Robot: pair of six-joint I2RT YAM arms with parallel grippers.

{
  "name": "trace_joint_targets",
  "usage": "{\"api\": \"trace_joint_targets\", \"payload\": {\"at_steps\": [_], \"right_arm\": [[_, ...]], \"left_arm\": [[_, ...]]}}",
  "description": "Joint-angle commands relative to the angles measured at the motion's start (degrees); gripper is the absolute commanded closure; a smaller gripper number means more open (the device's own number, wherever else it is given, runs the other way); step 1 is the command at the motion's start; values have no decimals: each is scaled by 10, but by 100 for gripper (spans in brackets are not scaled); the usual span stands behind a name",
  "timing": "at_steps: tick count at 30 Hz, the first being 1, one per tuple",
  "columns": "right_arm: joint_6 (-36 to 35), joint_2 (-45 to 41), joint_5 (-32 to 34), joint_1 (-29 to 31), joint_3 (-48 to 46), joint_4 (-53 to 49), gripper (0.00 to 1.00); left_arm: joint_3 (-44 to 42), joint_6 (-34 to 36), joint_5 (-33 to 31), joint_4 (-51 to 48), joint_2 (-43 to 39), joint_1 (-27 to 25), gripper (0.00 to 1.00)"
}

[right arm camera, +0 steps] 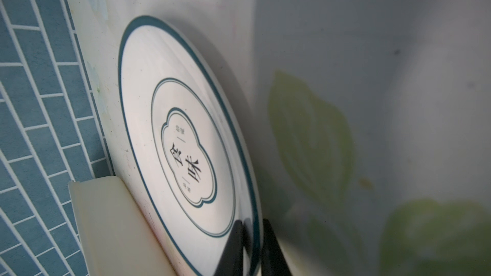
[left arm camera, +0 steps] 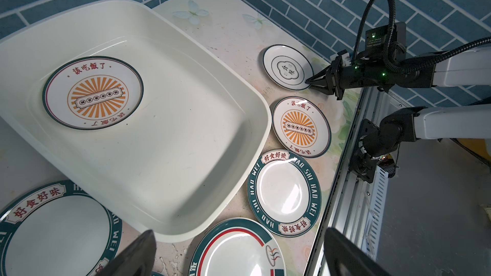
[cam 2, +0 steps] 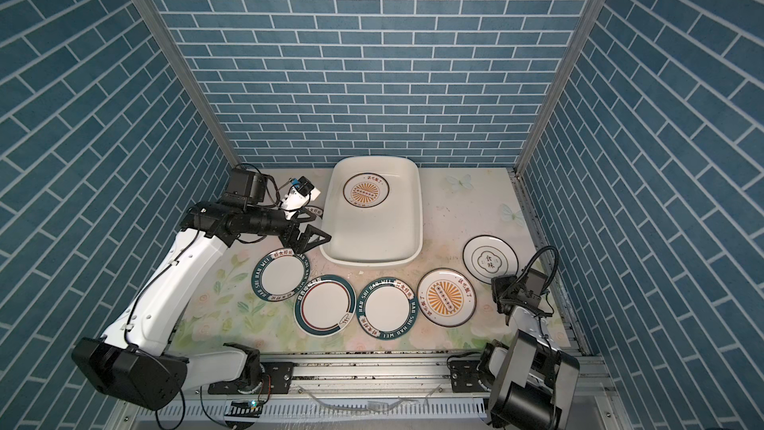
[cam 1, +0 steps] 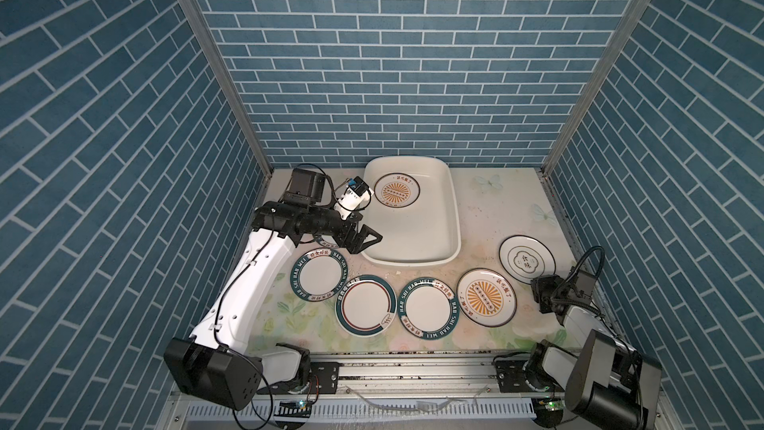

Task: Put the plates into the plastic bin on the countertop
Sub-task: 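Close the right gripper on the quatrefoil plate's rim, then lift the quatrefoil plate with the right gripper and carry it over the bin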

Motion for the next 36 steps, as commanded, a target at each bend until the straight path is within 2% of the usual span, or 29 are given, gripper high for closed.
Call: {"api": "trace_joint_targets", "payload": {"at_steps": [1, 15, 21, 31, 34, 36], "right_arm": [[9, 0, -1, -4, -11, -2, 90], [11, -26, -14, -7, 13, 2, 100], [-25, -54, -25, -7, 51, -23, 100], [-89, -74, -45, -7, 130, -81, 100], [-94, -75, -52, -6, 147, -81, 100], [-98, -74, -50, -5, 161, -91, 100]], "left_arm": [[6, -3, 7, 2, -10, -4, 1], [23, 10, -3, -8, -8, -4, 0], [18, 6, -14, 2, -10, -4, 0], [1, -43, -60, 40, -5, -4, 1], [-1, -43, -67, 34, -5, -4, 0], [11, -13, -79, 9, -7, -4, 1]]}}
